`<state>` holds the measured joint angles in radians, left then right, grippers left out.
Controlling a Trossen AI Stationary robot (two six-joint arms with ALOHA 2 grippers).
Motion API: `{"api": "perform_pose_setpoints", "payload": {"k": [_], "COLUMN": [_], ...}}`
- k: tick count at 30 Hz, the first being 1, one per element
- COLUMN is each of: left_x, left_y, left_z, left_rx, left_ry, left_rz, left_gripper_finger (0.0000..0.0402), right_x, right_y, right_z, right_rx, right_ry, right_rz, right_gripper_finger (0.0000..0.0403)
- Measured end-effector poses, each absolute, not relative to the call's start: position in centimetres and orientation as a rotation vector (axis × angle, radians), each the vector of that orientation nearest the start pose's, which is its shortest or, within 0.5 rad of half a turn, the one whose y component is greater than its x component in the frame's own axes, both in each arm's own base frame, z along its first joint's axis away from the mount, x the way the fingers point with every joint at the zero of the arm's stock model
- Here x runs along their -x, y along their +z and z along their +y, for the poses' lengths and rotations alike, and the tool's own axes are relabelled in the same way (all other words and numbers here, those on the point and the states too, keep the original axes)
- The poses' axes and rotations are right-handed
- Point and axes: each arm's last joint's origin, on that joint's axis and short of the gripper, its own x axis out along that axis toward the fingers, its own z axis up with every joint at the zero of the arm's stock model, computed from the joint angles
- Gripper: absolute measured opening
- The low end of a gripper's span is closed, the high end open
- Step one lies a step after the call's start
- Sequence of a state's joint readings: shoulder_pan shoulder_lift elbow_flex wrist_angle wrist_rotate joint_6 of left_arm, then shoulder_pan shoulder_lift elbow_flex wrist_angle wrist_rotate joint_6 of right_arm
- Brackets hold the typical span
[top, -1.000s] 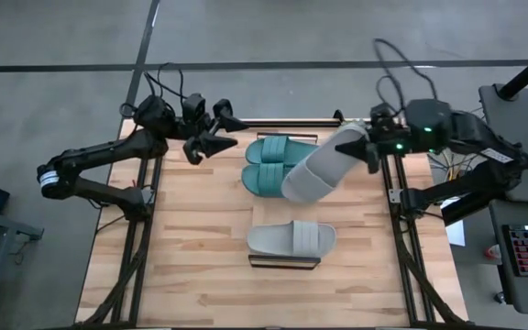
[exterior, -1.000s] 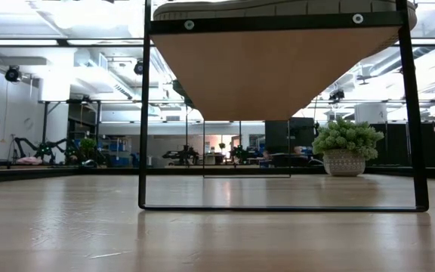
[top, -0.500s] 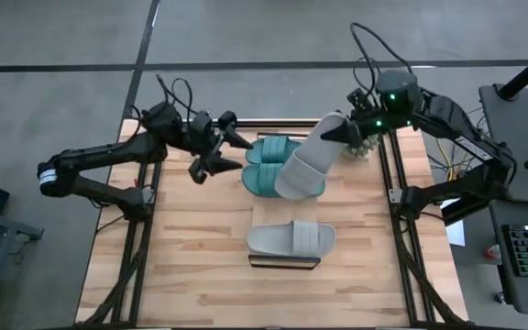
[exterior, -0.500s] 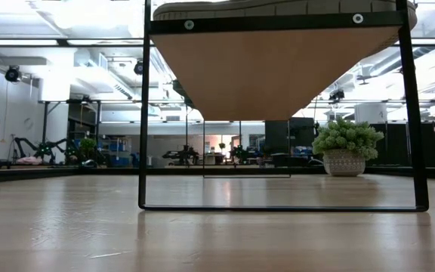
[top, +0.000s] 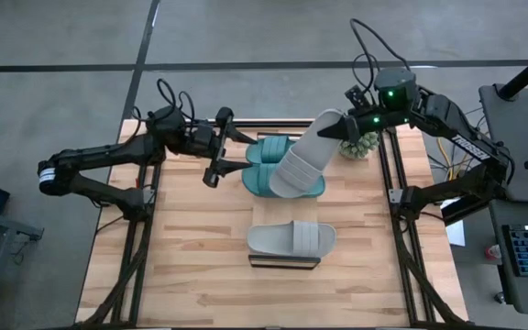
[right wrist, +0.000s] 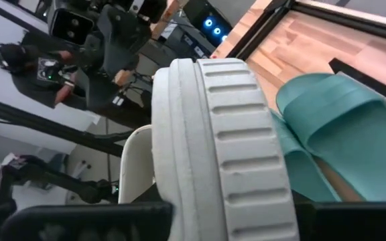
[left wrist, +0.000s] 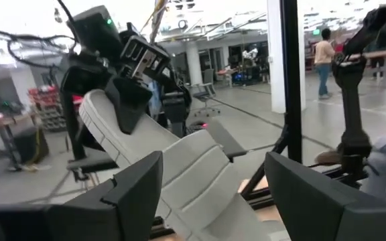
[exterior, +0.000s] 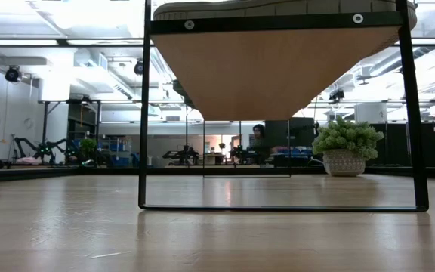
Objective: Pick and place slides into the shelf
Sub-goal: Put the gray slide on the shelf
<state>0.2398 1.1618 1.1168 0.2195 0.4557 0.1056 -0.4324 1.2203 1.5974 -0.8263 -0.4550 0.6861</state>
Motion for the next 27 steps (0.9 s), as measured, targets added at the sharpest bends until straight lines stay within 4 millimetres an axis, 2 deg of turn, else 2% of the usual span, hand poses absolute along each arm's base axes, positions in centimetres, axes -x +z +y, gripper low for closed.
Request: {"api": "perform_pose_setpoints", "payload": {"k": [9,14,21,27], "left_x": [-25.1,-25.1,-25.3,-25.2], "left_y": [40.9,40.9,40.4,41.4], "left_z": [4.9,4.8,4.3,4.0], "left_rx": [-0.167,-0.167,-0.139,-0.128], "left_ry": [-0.186,-0.189,-0.252,-0.275], "left_rz": [-0.168,-0.165,-0.071,0.024], "left_gripper_finger": [0.0246,0.0246,0.0246,0.0246], "right_x": [-21.8,-22.9,-24.4,-25.8], "right_y": [44.8,44.3,45.1,46.8], "right_z": [-8.8,-9.6,-11.0,-11.9], "right_rx": [-0.893,-0.937,-0.953,-0.906], "right_ry": [-0.14,-0.068,-0.07,-0.066], "right_rz": [0.441,0.487,0.627,0.703], "right_gripper_finger": [0.0045,0.0045,0.0045,0.0045]}}
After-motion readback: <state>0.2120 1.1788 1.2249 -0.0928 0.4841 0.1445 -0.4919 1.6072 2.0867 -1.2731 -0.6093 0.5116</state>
